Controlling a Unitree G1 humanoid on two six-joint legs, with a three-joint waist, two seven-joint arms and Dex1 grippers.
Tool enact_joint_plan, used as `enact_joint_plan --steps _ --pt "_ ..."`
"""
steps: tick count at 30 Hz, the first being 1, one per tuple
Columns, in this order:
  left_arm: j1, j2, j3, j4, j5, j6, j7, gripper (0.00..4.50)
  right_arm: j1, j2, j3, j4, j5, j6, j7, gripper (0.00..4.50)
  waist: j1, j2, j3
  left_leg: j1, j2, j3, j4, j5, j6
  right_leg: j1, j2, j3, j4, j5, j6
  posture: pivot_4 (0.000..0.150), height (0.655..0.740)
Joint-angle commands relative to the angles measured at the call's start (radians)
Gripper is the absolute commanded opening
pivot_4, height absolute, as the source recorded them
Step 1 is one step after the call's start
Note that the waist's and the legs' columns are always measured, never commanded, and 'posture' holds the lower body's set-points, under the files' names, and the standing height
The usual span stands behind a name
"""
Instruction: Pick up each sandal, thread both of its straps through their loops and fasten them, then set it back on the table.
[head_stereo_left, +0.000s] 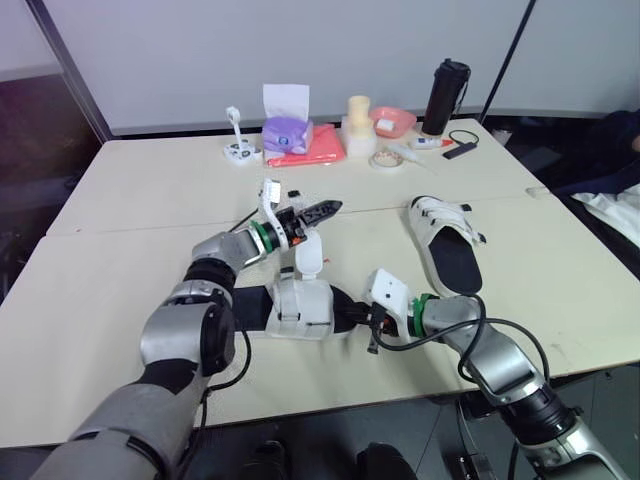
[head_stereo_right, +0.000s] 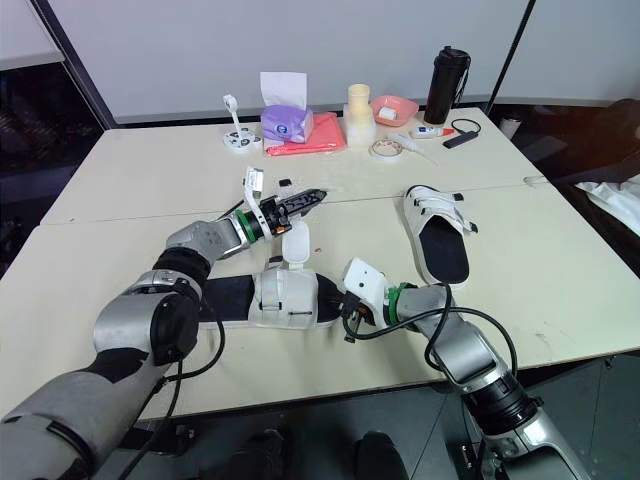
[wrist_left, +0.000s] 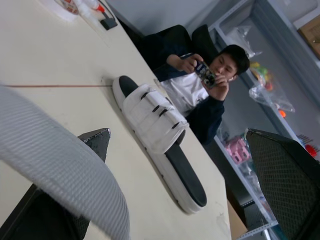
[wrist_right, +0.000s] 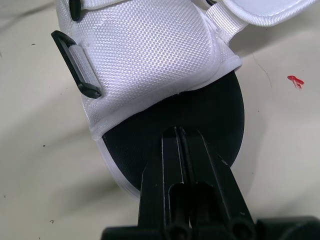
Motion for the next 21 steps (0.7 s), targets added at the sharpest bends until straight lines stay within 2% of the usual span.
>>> enact_joint_plan --steps 1,7,10,14,17,21 --pt "-0.042 -0.004 0.031 -0.011 -0.025 0.007 0.005 4.49 0.012 0.003 0.021 0.007 -0.01 0.021 -0.002 0.0 0.0 0.0 0.0 0.0 0.0 0.0 0.0 0.0 0.0 0.0 0.0 0.0 0.0 0.0 0.0 0.15 0.74" --pt "-0.052 -0.001 0.042 -0.018 -0.031 0.023 -0.008 4.49 0.012 0.005 0.022 0.007 -0.01 0.022 -0.005 0.0 0.0 0.0 0.0 0.0 0.0 0.0 0.0 0.0 0.0 0.0 0.0 0.0 0.0 0.0 0.0 0.15 0.74" --pt "-0.057 0.004 0.05 -0.021 -0.032 0.029 -0.013 3.66 0.012 0.004 0.022 0.006 -0.01 0.022 -0.005 0.0 0.0 0.0 0.0 0.0 0.0 0.0 0.0 0.0 0.0 0.0 0.0 0.0 0.0 0.0 0.0 0.15 0.74" --pt "-0.062 0.013 0.053 -0.031 -0.035 0.038 -0.039 1.56 0.012 0.004 0.022 0.006 -0.01 0.022 -0.005 0.0 0.0 0.0 0.0 0.0 0.0 0.0 0.0 0.0 0.0 0.0 0.0 0.0 0.0 0.0 0.0 0.15 0.74" --pt "-0.055 0.018 0.023 -0.084 -0.038 0.07 -0.149 0.04 0.012 0.005 0.023 0.005 -0.01 0.022 -0.005 0.0 0.0 0.0 0.0 0.0 0.0 0.0 0.0 0.0 0.0 0.0 0.0 0.0 0.0 0.0 0.0 0.15 0.74" --pt "0.013 0.013 -0.082 -0.255 -0.01 0.067 -0.307 0.04 0.011 0.006 0.024 0.006 -0.01 0.022 -0.005 0.0 -0.001 0.0 0.0 0.0 0.0 0.0 0.0 0.0 0.0 0.0 0.0 0.0 0.0 0.0 0.0 0.15 0.74"
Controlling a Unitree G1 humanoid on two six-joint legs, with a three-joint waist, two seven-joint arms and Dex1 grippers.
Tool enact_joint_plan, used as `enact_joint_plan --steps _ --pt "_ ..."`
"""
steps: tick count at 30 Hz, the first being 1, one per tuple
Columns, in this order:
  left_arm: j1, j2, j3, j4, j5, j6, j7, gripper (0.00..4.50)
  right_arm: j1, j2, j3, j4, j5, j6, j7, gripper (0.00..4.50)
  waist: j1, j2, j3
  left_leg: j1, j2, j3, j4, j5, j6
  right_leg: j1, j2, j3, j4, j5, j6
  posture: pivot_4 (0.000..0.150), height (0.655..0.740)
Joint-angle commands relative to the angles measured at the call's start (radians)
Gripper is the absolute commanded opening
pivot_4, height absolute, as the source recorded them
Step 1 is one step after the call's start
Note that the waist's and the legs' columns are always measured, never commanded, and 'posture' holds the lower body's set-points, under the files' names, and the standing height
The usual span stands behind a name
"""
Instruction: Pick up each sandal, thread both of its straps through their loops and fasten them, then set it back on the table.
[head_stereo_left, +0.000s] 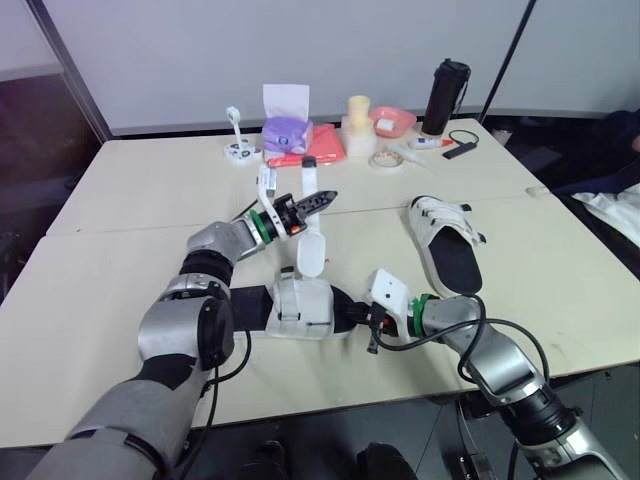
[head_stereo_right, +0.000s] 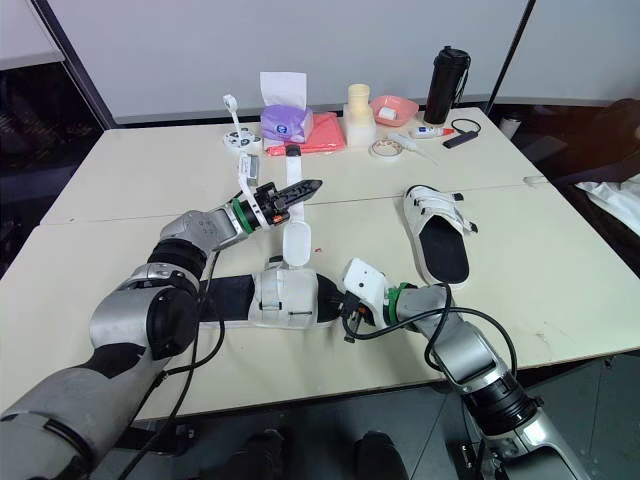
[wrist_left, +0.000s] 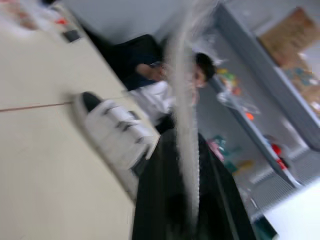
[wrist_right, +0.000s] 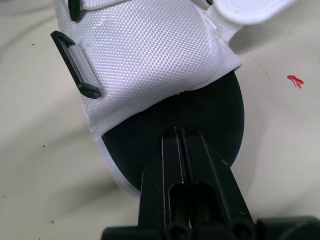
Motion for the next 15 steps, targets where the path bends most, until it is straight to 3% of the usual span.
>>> enact_joint_plan --steps 1,4,8,15 --pt "0.069 0.002 -0.115 -0.204 0.017 -0.027 -0.155 0.04 0.01 0.005 0.024 0.009 -0.01 0.017 0.0 0.0 -0.001 0.0 0.0 0.0 0.0 0.0 0.0 0.0 0.0 0.0 0.0 0.0 0.0 0.0 0.0 0.15 0.74" --pt "0.191 0.023 -0.244 -0.421 0.048 -0.072 -0.243 0.04 0.011 0.005 0.025 0.008 -0.01 0.018 0.0 0.0 -0.001 0.001 0.0 0.001 0.0 0.001 -0.001 0.0 0.0 0.001 0.0 0.001 0.0 0.0 0.0 0.15 0.74" --pt "0.36 0.09 -0.39 -0.654 0.121 -0.265 -0.347 0.04 0.012 0.004 0.027 0.008 -0.011 0.019 0.003 0.0 0.001 0.001 0.0 0.002 0.0 0.001 -0.001 0.0 0.0 0.001 0.0 0.002 0.0 0.0 -0.001 0.15 0.74" --pt "0.505 0.159 -0.485 -0.843 0.159 -0.522 -0.417 0.04 0.019 0.005 0.032 0.007 -0.013 0.017 0.007 0.0 0.004 0.001 0.0 0.002 0.001 -0.002 0.0 0.0 0.0 0.001 -0.001 0.002 -0.001 0.0 -0.002 0.15 0.74"
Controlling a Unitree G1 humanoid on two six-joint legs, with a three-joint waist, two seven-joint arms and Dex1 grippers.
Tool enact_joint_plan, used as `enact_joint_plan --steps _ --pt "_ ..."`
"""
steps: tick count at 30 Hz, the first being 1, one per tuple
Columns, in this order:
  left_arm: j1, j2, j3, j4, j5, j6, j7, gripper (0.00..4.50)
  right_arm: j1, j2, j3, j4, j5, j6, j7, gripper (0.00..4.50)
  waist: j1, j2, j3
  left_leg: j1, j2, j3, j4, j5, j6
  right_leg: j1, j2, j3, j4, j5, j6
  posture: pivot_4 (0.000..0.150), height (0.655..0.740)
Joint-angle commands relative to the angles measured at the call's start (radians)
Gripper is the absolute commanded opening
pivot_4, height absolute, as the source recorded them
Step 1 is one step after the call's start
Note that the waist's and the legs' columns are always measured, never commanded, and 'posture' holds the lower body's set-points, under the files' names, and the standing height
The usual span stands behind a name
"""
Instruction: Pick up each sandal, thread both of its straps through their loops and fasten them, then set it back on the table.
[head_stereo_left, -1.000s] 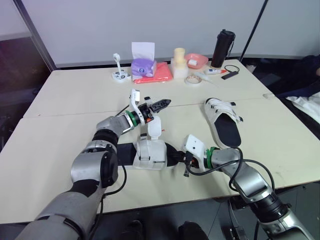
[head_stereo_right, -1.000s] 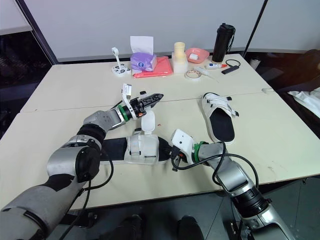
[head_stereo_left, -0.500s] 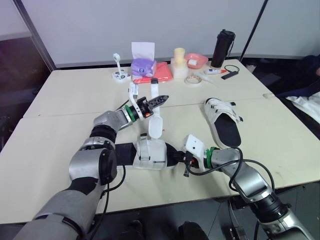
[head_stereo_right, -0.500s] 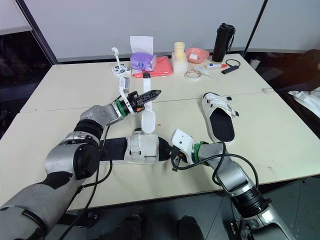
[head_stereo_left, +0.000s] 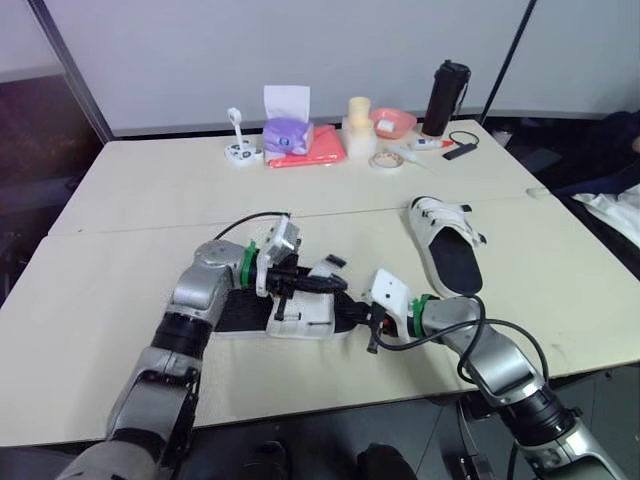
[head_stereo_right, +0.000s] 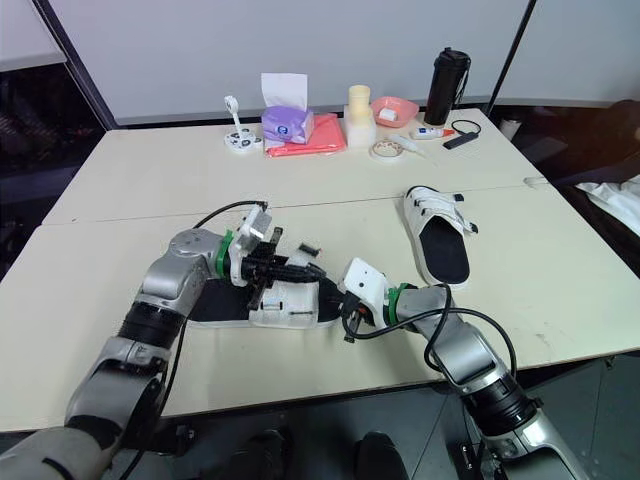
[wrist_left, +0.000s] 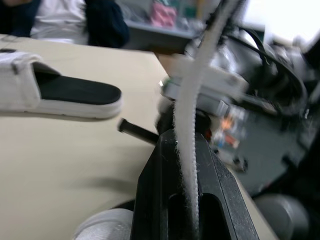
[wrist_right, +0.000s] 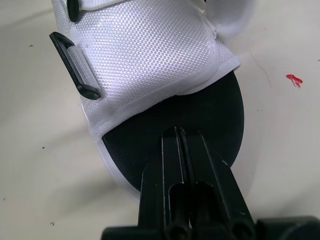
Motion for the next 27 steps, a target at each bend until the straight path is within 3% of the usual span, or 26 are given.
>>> enact_joint_plan --steps 1,4,11,14,21,22,27 --pt "0.036 0.02 -0.036 -0.092 0.018 -0.151 -0.037 0.04 0.015 0.0 0.034 0.008 -0.011 0.011 0.008 0.0 0.0 0.0 0.0 0.0 0.0 0.0 0.0 0.0 0.0 0.0 0.0 0.0 0.0 0.0 0.0 0.15 0.74" --pt "0.061 0.035 -0.076 -0.117 0.055 -0.312 -0.061 0.04 0.012 0.0 0.037 0.012 -0.01 0.009 0.015 0.0 0.0 0.0 0.0 0.0 0.0 -0.001 0.0 0.0 0.0 0.0 0.0 0.0 0.0 0.0 0.0 0.15 0.74" --pt "0.069 0.091 -0.172 -0.131 0.053 -0.484 -0.076 0.04 0.007 -0.001 0.046 0.018 -0.013 0.002 0.029 0.0 -0.001 0.0 0.0 0.0 0.0 -0.001 0.0 0.0 0.0 0.0 0.0 0.0 0.0 0.0 0.0 0.15 0.74" --pt "0.091 0.138 -0.223 -0.168 0.03 -0.503 -0.076 0.78 0.004 0.0 0.047 0.025 -0.014 -0.001 0.033 0.0 -0.003 0.0 0.0 0.0 0.0 -0.001 -0.001 0.0 0.0 0.0 0.0 0.0 -0.001 0.0 0.0 0.15 0.74" --pt "0.183 0.256 -0.25 -0.392 -0.079 -0.335 -0.076 4.24 -0.013 0.003 0.054 0.049 -0.016 -0.015 0.053 0.0 -0.004 0.001 0.0 0.0 0.001 -0.001 -0.001 0.0 0.001 0.0 0.0 0.001 0.0 0.0 0.0 0.15 0.74" --pt "0.196 0.273 -0.24 -0.428 -0.097 -0.294 -0.075 4.46 -0.017 0.003 0.056 0.053 -0.017 -0.019 0.059 0.0 -0.004 0.001 0.0 0.0 0.001 -0.001 -0.001 0.0 0.001 0.0 0.0 0.001 0.0 0.0 0.0 0.15 0.74" --pt "0.226 0.375 -0.186 -0.538 -0.168 -0.13 -0.063 4.46 -0.036 0.006 0.063 0.077 -0.02 -0.034 0.081 0.0 -0.005 0.001 0.0 0.0 0.002 -0.001 -0.001 0.0 0.001 0.0 0.0 0.001 0.0 0.0 0.0 0.15 0.74"
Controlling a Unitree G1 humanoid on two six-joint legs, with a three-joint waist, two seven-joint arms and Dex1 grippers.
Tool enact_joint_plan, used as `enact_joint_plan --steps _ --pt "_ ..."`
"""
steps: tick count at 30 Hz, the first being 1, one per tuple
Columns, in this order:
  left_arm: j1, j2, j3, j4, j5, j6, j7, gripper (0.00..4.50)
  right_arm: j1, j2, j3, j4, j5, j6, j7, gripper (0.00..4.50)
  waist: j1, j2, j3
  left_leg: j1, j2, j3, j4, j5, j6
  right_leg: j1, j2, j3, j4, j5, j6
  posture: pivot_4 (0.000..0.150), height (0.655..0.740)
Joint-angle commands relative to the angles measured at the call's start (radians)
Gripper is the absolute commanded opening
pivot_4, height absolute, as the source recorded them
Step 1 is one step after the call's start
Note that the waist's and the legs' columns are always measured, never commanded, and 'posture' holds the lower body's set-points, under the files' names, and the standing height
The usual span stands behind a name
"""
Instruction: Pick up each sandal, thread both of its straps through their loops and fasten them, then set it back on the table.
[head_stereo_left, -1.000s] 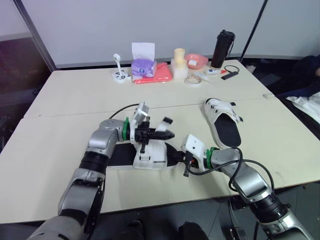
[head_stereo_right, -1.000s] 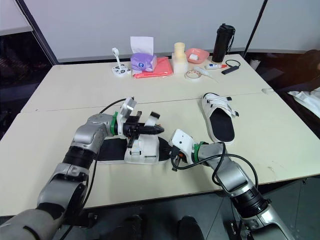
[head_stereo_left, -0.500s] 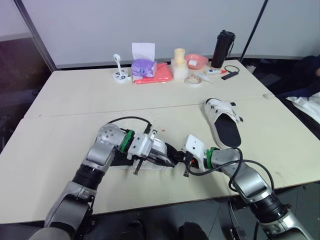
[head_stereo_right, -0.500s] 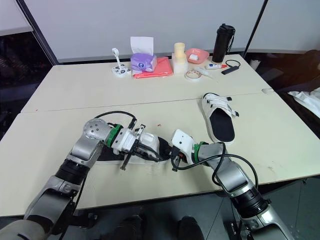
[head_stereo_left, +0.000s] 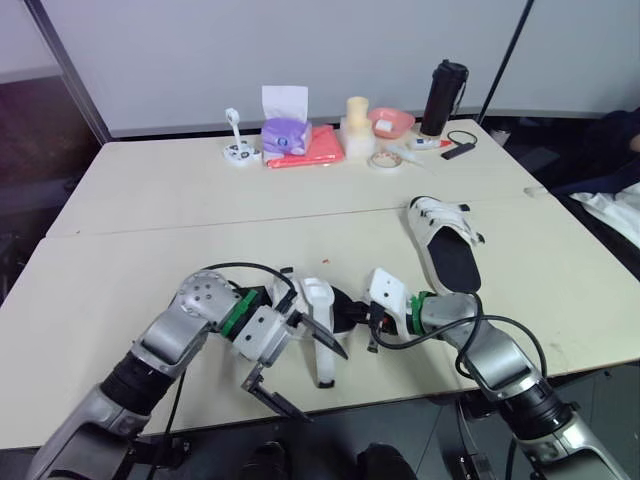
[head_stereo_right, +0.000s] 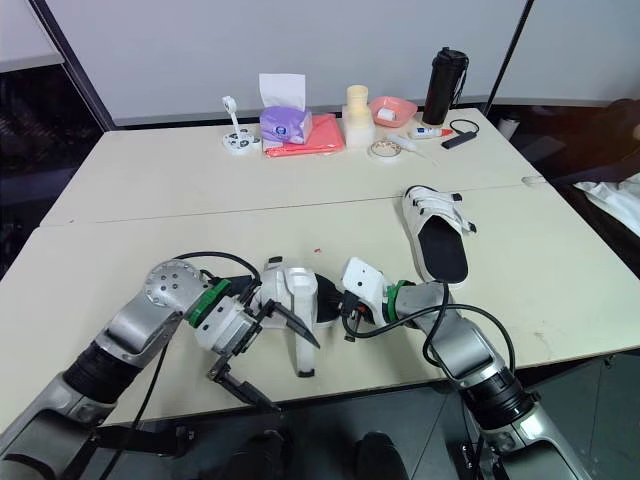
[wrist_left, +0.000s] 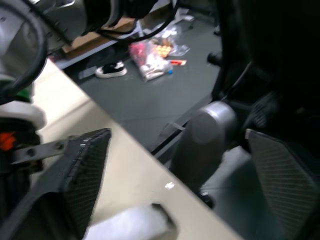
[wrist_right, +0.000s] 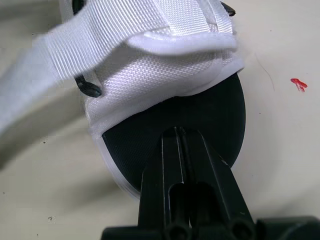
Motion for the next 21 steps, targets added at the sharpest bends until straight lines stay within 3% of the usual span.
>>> enact_joint_plan --steps 1,8,16,21 --pt "0.011 0.064 0.081 -0.085 -0.082 0.133 0.026 4.46 -0.006 0.009 0.049 0.038 -0.008 -0.003 0.031 0.0 -0.001 0.0 0.0 0.0 0.0 0.0 0.0 0.0 0.0 0.0 0.0 0.0 0.0 0.0 0.0 0.15 0.74" --pt "0.027 0.163 0.243 -0.119 -0.272 0.536 0.197 4.46 -0.033 0.024 0.058 0.077 -0.018 -0.029 0.048 0.0 -0.003 0.0 0.0 0.001 0.005 0.001 0.0 0.0 0.0 0.0 0.002 0.0 0.0 0.0 0.0 0.15 0.74" --pt "0.108 0.145 0.358 -0.103 -0.581 1.05 0.456 4.46 -0.034 0.025 0.061 0.061 -0.026 -0.021 0.058 0.0 -0.004 0.0 0.0 0.002 0.008 0.001 -0.001 0.0 0.0 0.0 0.005 0.0 0.001 0.0 -0.001 0.15 0.74" --pt "0.25 0.156 0.35 -0.19 -0.61 1.149 0.541 4.46 -0.022 0.015 0.057 0.031 -0.024 0.0 0.06 0.0 0.0 0.0 0.0 0.001 0.008 0.002 -0.002 0.0 0.0 -0.002 0.005 0.001 0.001 -0.001 -0.003 0.15 0.74"
